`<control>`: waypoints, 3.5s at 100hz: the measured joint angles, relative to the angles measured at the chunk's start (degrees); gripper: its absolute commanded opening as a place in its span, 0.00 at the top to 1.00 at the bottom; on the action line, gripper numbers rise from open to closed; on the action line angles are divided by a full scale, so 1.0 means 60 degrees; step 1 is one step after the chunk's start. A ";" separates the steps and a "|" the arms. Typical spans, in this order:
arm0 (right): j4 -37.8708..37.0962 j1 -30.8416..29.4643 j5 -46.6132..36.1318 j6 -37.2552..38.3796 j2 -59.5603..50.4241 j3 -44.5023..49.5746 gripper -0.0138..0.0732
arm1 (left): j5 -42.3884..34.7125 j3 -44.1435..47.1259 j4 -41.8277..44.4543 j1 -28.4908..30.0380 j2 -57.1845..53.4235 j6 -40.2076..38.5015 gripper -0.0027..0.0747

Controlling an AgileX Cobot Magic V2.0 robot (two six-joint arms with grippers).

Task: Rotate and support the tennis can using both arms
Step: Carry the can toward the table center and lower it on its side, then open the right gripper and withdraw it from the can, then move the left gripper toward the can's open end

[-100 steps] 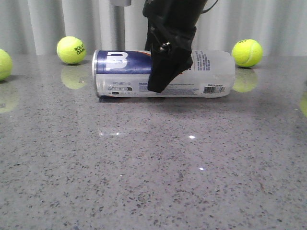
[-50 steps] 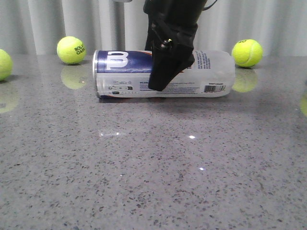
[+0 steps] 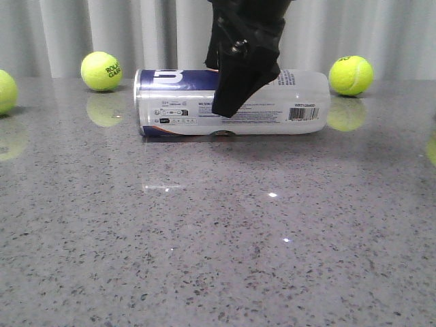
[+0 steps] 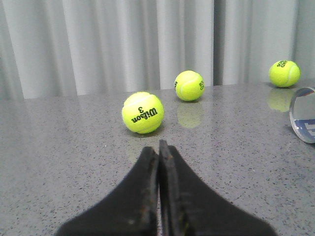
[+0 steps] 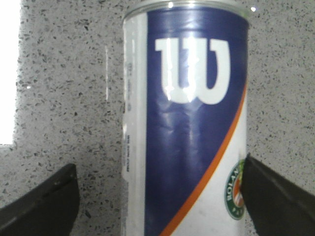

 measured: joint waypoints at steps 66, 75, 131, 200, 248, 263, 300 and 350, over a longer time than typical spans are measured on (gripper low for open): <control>0.0000 0.0000 0.0019 0.0000 -0.0021 0.0000 0.09 | 0.0000 0.0000 0.0000 0.0000 0.0000 0.0000 0.99; 0.0000 0.0000 0.0037 0.0000 -0.0060 0.0000 0.09 | 0.0000 0.0000 0.0000 0.0000 0.0000 0.0000 0.99; -0.0022 0.0000 0.0757 0.3193 -0.1780 0.0000 0.09 | 0.0000 0.0000 0.0016 0.0000 0.0000 0.0000 0.99; -0.3405 -0.1258 0.0816 1.0371 -0.5264 0.1398 0.09 | 0.0000 0.0000 0.0016 0.0000 0.0000 0.0000 0.99; -0.3442 -0.3043 -0.1087 1.2011 -0.9843 0.5892 0.09 | 0.0000 0.0000 0.0016 0.0000 0.0000 0.0000 0.99; -0.3442 -0.3043 -0.1968 1.2631 -1.1669 0.7475 0.09 | 0.0000 0.0000 0.0016 0.0000 0.0000 0.0000 0.99; -0.3625 -0.3043 -0.3735 1.2859 -1.4725 1.0320 0.10 | 0.0000 0.0000 0.0016 0.0000 0.0000 0.0000 0.99; -0.4050 -0.3043 -0.4268 1.2859 -1.4806 1.0459 0.92 | 0.0000 0.0000 0.0054 0.0000 0.0000 0.0000 0.99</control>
